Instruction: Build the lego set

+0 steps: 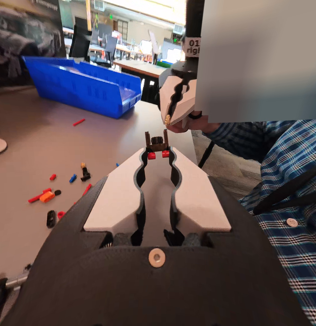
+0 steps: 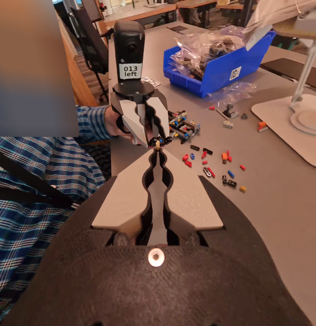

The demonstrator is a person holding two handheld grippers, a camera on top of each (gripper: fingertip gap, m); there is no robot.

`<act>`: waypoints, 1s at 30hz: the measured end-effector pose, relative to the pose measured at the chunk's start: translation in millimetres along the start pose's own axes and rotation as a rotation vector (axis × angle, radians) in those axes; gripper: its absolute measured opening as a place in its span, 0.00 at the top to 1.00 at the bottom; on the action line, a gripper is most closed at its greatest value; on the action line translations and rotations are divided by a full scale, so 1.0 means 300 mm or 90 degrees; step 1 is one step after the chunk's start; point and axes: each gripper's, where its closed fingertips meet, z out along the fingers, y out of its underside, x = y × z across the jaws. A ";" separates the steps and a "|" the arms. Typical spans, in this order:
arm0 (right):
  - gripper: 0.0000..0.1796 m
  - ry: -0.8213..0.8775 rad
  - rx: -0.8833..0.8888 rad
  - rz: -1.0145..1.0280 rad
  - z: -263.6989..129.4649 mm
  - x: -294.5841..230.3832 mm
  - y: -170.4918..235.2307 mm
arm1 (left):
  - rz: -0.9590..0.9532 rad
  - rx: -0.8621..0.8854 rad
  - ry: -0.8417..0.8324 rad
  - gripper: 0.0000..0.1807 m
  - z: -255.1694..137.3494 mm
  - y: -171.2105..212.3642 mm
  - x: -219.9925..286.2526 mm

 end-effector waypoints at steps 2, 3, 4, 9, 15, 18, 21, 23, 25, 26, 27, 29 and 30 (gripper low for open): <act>1.00 -0.023 -0.003 -0.012 0.006 -0.020 -0.032 | 0.022 0.026 0.022 0.88 -0.012 -0.025 0.021; 1.00 -0.039 -0.005 -0.018 0.011 -0.036 -0.045 | 0.032 0.035 0.022 0.88 -0.018 -0.035 0.022; 1.00 -0.050 -0.008 -0.025 0.016 -0.050 -0.056 | 0.051 0.043 0.022 0.88 -0.026 -0.044 0.027; 1.00 -0.070 -0.046 -0.068 0.045 -0.083 -0.075 | 0.151 0.053 0.023 0.88 -0.062 -0.071 0.057; 1.00 -0.082 -0.079 -0.103 0.074 -0.101 -0.101 | 0.181 0.067 0.044 0.88 -0.089 -0.085 0.073; 1.00 -0.100 -0.099 -0.113 0.089 -0.113 -0.101 | 0.187 0.079 0.050 0.88 -0.102 -0.091 0.078; 1.00 -0.110 -0.115 -0.134 0.099 -0.130 -0.106 | 0.208 0.079 0.051 0.88 -0.109 -0.094 0.088; 1.00 -0.107 -0.126 -0.146 0.102 -0.132 -0.110 | 0.214 0.080 0.049 0.88 -0.114 -0.097 0.090; 1.00 -0.106 -0.144 -0.167 0.105 -0.140 -0.107 | 0.229 0.074 0.049 0.88 -0.116 -0.093 0.095; 1.00 -0.097 -0.156 -0.179 0.106 -0.136 -0.104 | 0.235 0.068 0.042 0.88 -0.115 -0.089 0.091; 1.00 -0.088 -0.168 -0.189 0.107 -0.134 -0.101 | 0.241 0.063 0.036 0.88 -0.114 -0.086 0.088; 1.00 -0.077 -0.184 -0.203 0.110 -0.134 -0.099 | 0.258 0.058 0.027 0.88 -0.115 -0.084 0.087; 1.00 -0.072 -0.194 -0.203 0.110 -0.132 -0.097 | 0.267 0.054 0.020 0.88 -0.115 -0.083 0.085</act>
